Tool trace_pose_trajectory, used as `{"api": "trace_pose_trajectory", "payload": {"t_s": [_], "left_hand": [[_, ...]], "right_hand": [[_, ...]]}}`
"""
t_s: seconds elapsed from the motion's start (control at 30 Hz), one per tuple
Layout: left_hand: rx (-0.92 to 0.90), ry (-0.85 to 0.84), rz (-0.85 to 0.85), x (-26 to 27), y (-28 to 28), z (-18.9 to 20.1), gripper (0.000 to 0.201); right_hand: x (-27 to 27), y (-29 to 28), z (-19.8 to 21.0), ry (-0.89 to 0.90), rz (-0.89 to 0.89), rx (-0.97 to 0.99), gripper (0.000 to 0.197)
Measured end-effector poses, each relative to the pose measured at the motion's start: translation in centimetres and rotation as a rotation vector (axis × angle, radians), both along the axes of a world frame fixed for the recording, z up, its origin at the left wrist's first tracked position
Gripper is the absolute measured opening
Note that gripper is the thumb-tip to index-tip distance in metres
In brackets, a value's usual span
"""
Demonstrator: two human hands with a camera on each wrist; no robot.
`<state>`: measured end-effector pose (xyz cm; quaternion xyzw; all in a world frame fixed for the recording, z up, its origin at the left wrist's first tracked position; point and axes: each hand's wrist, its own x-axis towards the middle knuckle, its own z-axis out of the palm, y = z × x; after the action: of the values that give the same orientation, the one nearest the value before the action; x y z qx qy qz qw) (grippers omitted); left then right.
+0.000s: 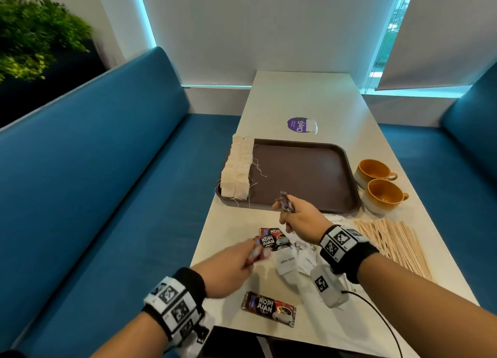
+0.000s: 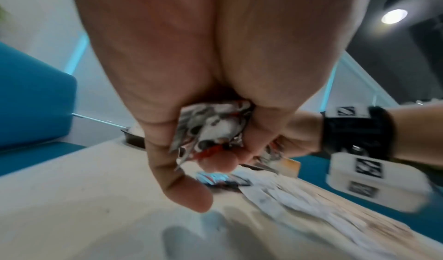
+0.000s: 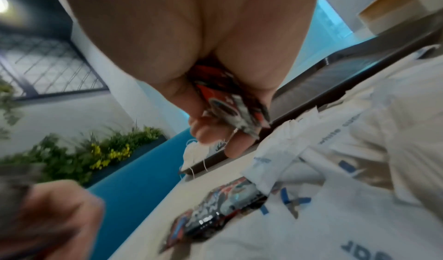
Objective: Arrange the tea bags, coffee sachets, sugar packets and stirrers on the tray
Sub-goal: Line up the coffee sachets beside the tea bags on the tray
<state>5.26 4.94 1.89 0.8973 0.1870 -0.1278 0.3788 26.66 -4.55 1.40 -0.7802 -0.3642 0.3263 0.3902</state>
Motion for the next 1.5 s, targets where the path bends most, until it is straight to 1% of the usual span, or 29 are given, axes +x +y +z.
{"api": "trace_pose_trajectory", "payload": {"t_s": [0.1,0.17,0.2,0.3,0.37,0.43,0.53,0.63,0.7,0.8,0.87,0.9,0.97,1.03,1.07,1.13,1.17,1.27,1.3,1.43,1.5], "left_hand": [[0.024,0.038,-0.071,0.0,-2.6,-0.4,0.026],[0.056,0.086,-0.108,0.1,-3.6,-1.0,0.022],[0.094,0.108,-0.138,0.1,-3.9,-1.4,0.024],[0.226,0.142,-0.211,0.1,-4.3,-2.7,0.04],[0.271,0.132,-0.202,0.0,-4.2,-3.1,0.041],[0.282,0.101,-0.166,0.0,-3.9,-3.5,0.035],[0.277,0.104,-0.113,-0.1,-2.6,-3.7,0.027],[0.22,0.114,-0.081,-0.3,-1.0,-3.2,0.016],[0.161,0.081,-0.03,-0.4,0.0,-2.7,0.018],[0.093,0.017,0.076,-0.1,1.6,-2.0,0.022],[0.016,-0.013,0.138,0.6,2.4,-1.7,0.022],[-0.013,-0.03,0.16,1.0,2.7,-1.5,0.023],[-0.007,-0.068,0.175,2.2,2.9,-1.6,0.028],[0.042,-0.1,0.156,3.5,2.6,-1.8,0.026],[0.055,-0.109,0.14,4.1,2.3,-1.9,0.024],[0.066,-0.107,0.096,4.7,1.5,-2.3,0.026],[0.082,-0.088,0.08,4.8,1.1,-2.5,0.029],[0.149,-0.049,0.091,4.6,0.8,-3.2,0.031],[0.157,-0.051,0.098,4.4,0.9,-3.3,0.029],[0.216,-0.06,0.079,3.2,1.2,-3.5,0.023],[0.233,-0.058,0.098,2.2,1.4,-3.6,0.019]], "right_hand": [[-0.4,1.1,-0.4,-0.208,0.125,-0.082,0.007],[-0.7,1.7,-0.7,-0.3,0.231,-0.179,0.014],[-0.9,2.0,-0.8,-0.349,0.291,-0.241,0.019],[-1.4,2.7,-1.2,-0.553,0.433,-0.397,0.03],[-1.6,3.0,-1.5,-0.599,0.458,-0.422,0.04],[-1.6,3.2,-1.5,-0.578,0.463,-0.399,0.039],[-1.8,3.3,-1.2,-0.487,0.436,-0.318,0.029],[-1.5,3.1,-0.3,-0.389,0.302,-0.169,0.022],[-0.8,2.9,0.0,-0.296,0.194,-0.066,0.021],[0.4,2.5,0.1,-0.144,0.094,0.038,0.027],[1.1,2.3,0.2,-0.014,0.006,0.09,0.014],[1.4,2.2,0.3,0.021,-0.043,0.101,0.01],[1.9,2.0,0.3,0.039,-0.098,0.095,0.015],[2.3,1.7,0.3,0.03,-0.073,0.069,0.016],[2.5,1.6,0.3,0.005,-0.055,0.044,0.02],[2.7,1.5,0.3,-0.047,-0.019,0.006,0.025],[2.7,1.5,0.2,-0.073,0.005,0.002,0.023],[2.3,1.7,0.1,-0.192,0.126,-0.066,0.007],[2.0,1.8,0.0,-0.234,0.174,-0.107,0.007],[0.7,3.1,-0.9,-0.406,0.324,-0.303,0.026],[-0.1,3.8,-1.2,-0.48,0.367,-0.383,0.03]]}}
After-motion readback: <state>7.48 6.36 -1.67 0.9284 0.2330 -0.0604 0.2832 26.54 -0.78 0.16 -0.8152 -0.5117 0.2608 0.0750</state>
